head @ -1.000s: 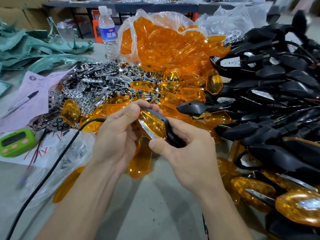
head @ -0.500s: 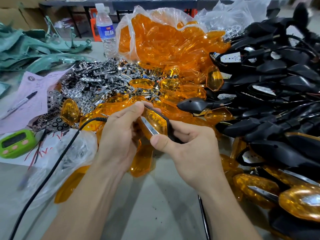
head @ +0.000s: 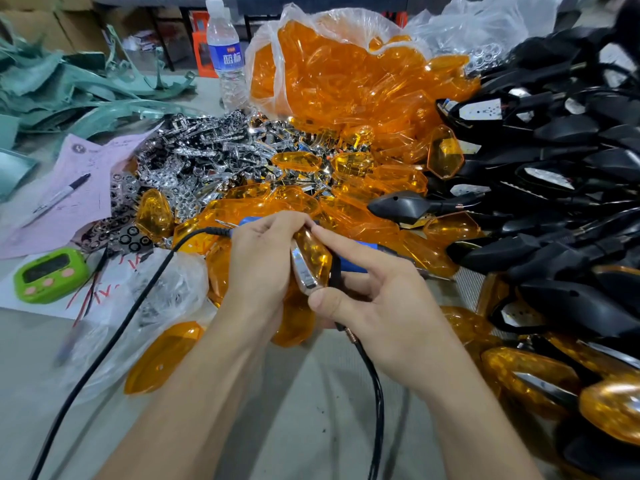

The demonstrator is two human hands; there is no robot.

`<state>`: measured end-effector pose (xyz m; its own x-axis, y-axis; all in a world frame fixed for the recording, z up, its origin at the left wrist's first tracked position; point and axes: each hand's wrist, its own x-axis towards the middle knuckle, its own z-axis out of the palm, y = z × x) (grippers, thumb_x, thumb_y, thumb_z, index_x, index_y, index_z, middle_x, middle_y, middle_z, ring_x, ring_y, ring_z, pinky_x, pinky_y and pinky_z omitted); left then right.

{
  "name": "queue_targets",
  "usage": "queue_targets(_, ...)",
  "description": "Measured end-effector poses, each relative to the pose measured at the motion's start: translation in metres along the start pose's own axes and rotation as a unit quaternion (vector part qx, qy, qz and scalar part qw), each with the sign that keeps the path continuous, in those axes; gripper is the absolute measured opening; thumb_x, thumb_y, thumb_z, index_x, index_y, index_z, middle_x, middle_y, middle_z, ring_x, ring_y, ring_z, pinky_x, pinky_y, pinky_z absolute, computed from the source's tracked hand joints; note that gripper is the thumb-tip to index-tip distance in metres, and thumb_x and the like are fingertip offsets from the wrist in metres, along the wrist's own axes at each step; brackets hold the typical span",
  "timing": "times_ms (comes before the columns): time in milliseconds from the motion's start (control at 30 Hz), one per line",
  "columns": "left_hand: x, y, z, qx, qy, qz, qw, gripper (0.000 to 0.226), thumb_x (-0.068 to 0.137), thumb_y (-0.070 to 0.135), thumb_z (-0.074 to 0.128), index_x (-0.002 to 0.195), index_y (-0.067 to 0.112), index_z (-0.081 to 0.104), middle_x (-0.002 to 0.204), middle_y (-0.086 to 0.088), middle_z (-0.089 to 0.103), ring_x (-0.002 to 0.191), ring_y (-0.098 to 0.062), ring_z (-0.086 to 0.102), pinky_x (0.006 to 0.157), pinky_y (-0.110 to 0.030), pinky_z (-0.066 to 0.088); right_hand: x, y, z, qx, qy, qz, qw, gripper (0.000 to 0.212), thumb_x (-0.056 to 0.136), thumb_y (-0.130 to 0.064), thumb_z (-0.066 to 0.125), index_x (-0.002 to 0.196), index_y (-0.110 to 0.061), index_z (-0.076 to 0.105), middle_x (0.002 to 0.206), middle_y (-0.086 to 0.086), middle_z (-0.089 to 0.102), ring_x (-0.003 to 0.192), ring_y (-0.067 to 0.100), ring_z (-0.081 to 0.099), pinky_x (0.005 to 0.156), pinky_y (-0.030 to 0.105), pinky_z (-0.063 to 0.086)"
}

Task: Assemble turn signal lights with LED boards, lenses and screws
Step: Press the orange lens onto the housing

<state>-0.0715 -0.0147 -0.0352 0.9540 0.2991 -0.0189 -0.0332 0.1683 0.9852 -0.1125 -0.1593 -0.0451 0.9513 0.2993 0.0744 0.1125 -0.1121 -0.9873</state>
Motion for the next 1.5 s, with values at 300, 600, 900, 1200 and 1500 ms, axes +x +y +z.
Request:
queue_targets(300,-0.007,-0.001,0.000,-0.009,0.021,0.022,0.999,0.019,0.073,0.020,0.062,0.056,0.018,0.071,0.060,-0.009,0.057,0.062,-0.027,0.053,0.061,-0.040,0.047,-0.002,-0.003,0.003,0.055,0.013,0.003,0.998,0.068,0.077,-0.012,0.087,0.138,-0.035,0.066,0.107,-0.004,0.080,0.092,0.013,0.077,0.082,0.038,0.063)
queue_targets(600,0.002,-0.002,-0.001,0.056,0.015,0.075,0.995,0.023,0.076,0.021,0.063,0.055,0.020,0.073,0.058,-0.009,0.058,0.053,-0.019,0.050,0.046,-0.026,0.042,-0.001,-0.003,0.003,0.122,0.005,0.063,0.991,0.071,0.080,0.004,0.083,0.136,-0.032,0.061,0.095,0.007,0.080,0.081,0.029,0.078,0.072,0.036,0.065)
queue_targets(900,0.003,-0.007,-0.005,0.167,0.034,0.155,0.973,0.023,0.077,0.020,0.061,0.058,0.016,0.072,0.044,0.002,0.049,0.045,-0.007,0.041,0.044,-0.021,0.036,-0.001,-0.003,0.011,0.100,0.008,0.064,0.993,0.038,0.095,-0.013,0.075,0.126,-0.035,0.070,0.090,0.002,0.078,0.073,0.019,0.073,0.072,0.035,0.064)
queue_targets(1200,0.001,-0.005,-0.009,0.185,0.046,0.179,0.965,0.027,0.084,0.033,0.057,0.070,0.026,0.079,0.052,0.011,0.061,0.050,-0.003,0.052,0.050,-0.018,0.039,-0.001,-0.005,0.010,0.226,-0.001,0.106,0.968,0.022,0.097,-0.012,0.066,0.118,-0.015,0.073,0.083,0.011,0.071,0.072,0.021,0.067,0.069,0.028,0.059)
queue_targets(1500,-0.003,0.005,-0.015,-0.074,-0.329,-0.034,0.941,0.047,0.092,0.025,0.059,0.137,0.012,0.062,0.073,0.006,0.065,0.068,-0.020,0.056,0.067,-0.033,0.050,-0.002,-0.012,-0.013,0.578,-0.077,0.169,0.794,0.045,0.079,-0.024,0.079,0.112,0.006,0.076,0.099,0.025,0.070,0.072,0.022,0.067,0.066,0.025,0.057)
